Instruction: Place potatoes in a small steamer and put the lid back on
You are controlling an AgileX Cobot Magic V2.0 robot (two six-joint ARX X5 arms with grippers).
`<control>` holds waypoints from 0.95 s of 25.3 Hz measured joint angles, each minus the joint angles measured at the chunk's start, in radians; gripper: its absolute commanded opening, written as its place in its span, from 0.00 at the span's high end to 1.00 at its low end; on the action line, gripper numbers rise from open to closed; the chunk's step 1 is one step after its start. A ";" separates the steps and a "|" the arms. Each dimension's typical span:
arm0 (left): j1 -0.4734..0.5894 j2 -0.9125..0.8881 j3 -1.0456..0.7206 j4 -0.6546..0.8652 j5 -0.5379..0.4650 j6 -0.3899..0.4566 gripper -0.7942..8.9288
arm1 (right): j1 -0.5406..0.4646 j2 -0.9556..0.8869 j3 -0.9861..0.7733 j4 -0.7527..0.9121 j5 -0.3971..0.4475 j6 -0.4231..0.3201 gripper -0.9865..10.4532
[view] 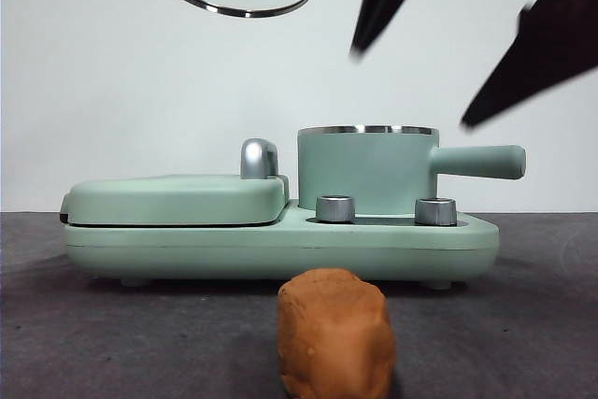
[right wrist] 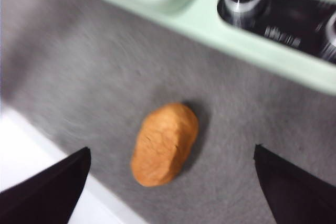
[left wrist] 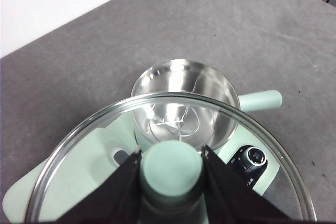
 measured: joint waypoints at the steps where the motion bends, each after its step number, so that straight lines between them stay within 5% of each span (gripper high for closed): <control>1: 0.003 -0.001 0.000 -0.001 0.000 0.003 0.90 | 0.015 0.028 0.000 0.003 0.012 0.007 0.48; 19: 0.053 -0.025 0.000 -0.024 0.000 0.018 0.90 | 0.164 0.381 0.001 0.120 -0.022 0.129 0.48; 24: 0.053 -0.025 0.000 -0.027 0.000 0.018 0.90 | 0.192 0.418 0.002 0.152 0.030 0.154 0.48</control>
